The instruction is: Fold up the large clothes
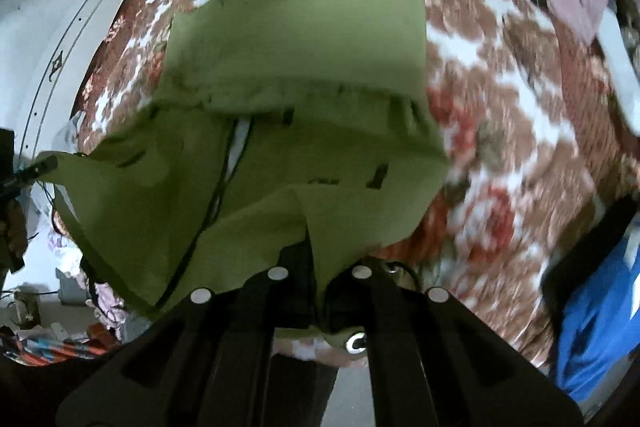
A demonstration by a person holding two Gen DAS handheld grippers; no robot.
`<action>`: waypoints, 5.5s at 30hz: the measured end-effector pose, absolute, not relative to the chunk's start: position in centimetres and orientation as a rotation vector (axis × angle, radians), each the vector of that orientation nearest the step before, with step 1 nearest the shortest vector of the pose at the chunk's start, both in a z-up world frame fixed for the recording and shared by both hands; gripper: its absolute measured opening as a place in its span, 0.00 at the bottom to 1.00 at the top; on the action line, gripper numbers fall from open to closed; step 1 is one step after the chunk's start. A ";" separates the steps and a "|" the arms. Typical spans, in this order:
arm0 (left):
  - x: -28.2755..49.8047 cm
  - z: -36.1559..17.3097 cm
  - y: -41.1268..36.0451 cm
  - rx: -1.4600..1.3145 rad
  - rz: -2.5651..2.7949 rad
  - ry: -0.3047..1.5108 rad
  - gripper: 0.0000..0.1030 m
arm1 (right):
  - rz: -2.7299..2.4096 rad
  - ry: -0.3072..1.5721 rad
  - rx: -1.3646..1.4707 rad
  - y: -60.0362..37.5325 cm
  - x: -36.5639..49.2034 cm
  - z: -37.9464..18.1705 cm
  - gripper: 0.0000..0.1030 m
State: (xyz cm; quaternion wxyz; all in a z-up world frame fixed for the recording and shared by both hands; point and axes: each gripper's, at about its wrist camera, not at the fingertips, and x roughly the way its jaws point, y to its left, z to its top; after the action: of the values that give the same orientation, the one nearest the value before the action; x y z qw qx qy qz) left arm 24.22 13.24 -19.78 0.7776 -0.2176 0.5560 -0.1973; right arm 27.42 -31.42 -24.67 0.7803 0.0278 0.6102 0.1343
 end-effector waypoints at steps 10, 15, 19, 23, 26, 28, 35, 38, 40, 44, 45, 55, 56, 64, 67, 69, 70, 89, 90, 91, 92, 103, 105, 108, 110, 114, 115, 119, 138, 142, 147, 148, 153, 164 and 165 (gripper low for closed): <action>41.6 -20.1 15.4 -0.485 -0.498 1.198 0.04 | 0.204 1.294 0.090 -31.5 42.8 -23.4 0.03; 51.6 -24.2 16.2 -0.405 -0.472 1.281 0.04 | 0.230 1.333 0.088 -32.4 53.7 -25.9 0.03; 58.9 -30.1 18.3 -0.460 -0.384 1.379 0.04 | 0.259 1.394 0.012 -31.9 60.7 -29.8 0.03; 63.0 -34.8 19.6 -0.511 -0.280 1.467 0.04 | 0.268 1.453 0.011 -32.2 65.2 -33.3 0.03; 65.0 -36.3 20.4 -0.552 -0.249 1.489 0.04 | 0.262 1.499 0.012 -32.6 67.4 -35.5 0.03; 66.0 -37.0 21.0 -0.593 -0.234 1.498 0.04 | 0.255 1.530 0.032 -32.9 68.4 -36.8 0.03; 70.2 -40.0 22.5 -0.662 -0.178 1.568 0.06 | 0.211 1.606 0.142 -33.9 72.2 -40.2 0.03; 71.4 -42.0 23.4 -0.741 -0.123 1.612 0.10 | 0.184 1.656 0.177 -34.0 73.4 -41.9 0.04; 71.7 -43.3 24.0 -0.794 -0.080 1.636 0.19 | 0.184 1.691 0.181 -34.0 73.6 -43.0 0.09; 71.6 -42.8 24.8 -0.865 -0.097 1.589 0.63 | 0.216 1.690 0.270 -34.9 73.8 -42.4 0.30; 71.6 -42.5 25.0 -0.871 -0.104 1.580 0.64 | 0.225 1.693 0.288 -35.1 73.8 -42.2 0.35; 69.7 -37.6 23.8 -0.417 -0.109 1.485 0.71 | 0.320 1.569 0.318 -36.3 75.1 -35.0 0.95; 69.3 -37.3 23.4 -0.355 -0.112 1.468 0.72 | 0.313 1.548 0.319 -36.6 75.3 -34.5 0.95; 66.8 -38.2 21.6 0.061 -0.035 1.285 0.79 | 0.165 1.344 0.067 -38.1 72.9 -34.5 0.95; 66.5 -39.2 22.0 0.060 -0.010 1.258 0.79 | 0.115 1.268 -0.105 -38.6 70.5 -36.6 0.95; 66.2 -39.9 22.0 0.031 -0.022 1.249 0.79 | 0.118 1.220 -0.157 -39.2 68.6 -38.0 0.95; 66.0 -40.2 21.9 0.021 -0.033 1.244 0.79 | 0.125 1.215 -0.161 -39.4 67.9 -38.8 0.95; 64.0 -40.3 20.2 -0.012 -0.152 1.181 0.79 | 0.353 1.170 -0.326 -35.8 63.3 -41.2 0.95; 64.2 -40.5 19.9 0.010 -0.151 1.181 0.79 | 0.334 1.179 -0.293 -36.0 64.1 -42.0 0.95; 64.2 -40.7 19.8 0.019 -0.150 1.178 0.79 | 0.313 1.191 -0.232 -36.3 65.2 -42.7 0.95; 64.4 -40.8 19.8 0.020 -0.153 1.171 0.79 | 0.300 1.208 -0.176 -36.5 66.0 -43.3 0.95; 66.9 -43.7 19.7 -0.049 -0.193 1.246 0.06 | 0.197 1.305 0.213 -39.1 70.5 -46.2 0.43; 66.5 -43.4 20.2 -0.051 -0.180 1.242 0.06 | 0.181 1.310 0.237 -39.4 70.4 -46.2 0.32; 66.1 -42.1 21.1 -0.103 -0.180 1.225 0.06 | 0.204 1.303 0.200 -39.2 70.1 -45.4 0.16; 66.0 -40.8 21.1 -0.116 -0.183 1.200 0.06 | 0.208 1.292 0.168 -39.1 70.0 -44.5 0.12; 66.4 -40.0 20.9 -0.076 -0.175 1.196 0.07 | 0.215 1.282 0.077 -38.2 70.6 -43.6 0.11; 66.6 -40.7 20.8 -0.046 -0.162 1.209 0.07 | 0.216 1.287 0.051 -37.8 70.8 -43.7 0.11; 67.1 -44.6 21.0 0.042 -0.090 1.277 0.24 | 0.185 1.279 -0.085 -36.3 71.0 -45.4 0.19; 60.1 -35.4 10.4 0.083 -0.043 0.889 0.95 | 0.219 0.984 -0.212 -21.6 64.4 -36.6 0.95; 59.2 -39.4 5.1 0.089 -0.047 0.918 0.95 | 0.142 1.007 -0.176 -16.5 63.2 -40.4 0.95; 59.1 -43.2 3.9 0.121 -0.033 0.946 0.95 | 0.090 1.020 -0.170 -16.3 62.8 -43.4 0.95; 59.1 -43.9 4.7 0.127 -0.022 0.956 0.95 | 0.087 1.021 -0.169 -16.7 62.6 -43.7 0.95; 58.7 -44.7 9.0 0.135 0.009 0.966 0.96 | 0.048 1.033 -0.181 -20.0 62.5 -44.8 0.95; 58.6 -46.2 18.5 0.203 0.145 1.005 0.96 | -0.153 1.053 -0.172 -32.3 63.4 -46.7 0.95; 58.7 -46.2 19.5 0.165 0.161 1.016 0.96 | -0.179 1.055 -0.171 -33.3 63.5 -46.8 0.95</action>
State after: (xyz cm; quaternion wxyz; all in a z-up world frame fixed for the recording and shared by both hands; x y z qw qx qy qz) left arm 58.70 19.53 -46.17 0.8675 0.0788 0.4852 0.0768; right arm 63.50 -33.33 -46.76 0.8567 -0.0814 0.5021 -0.0850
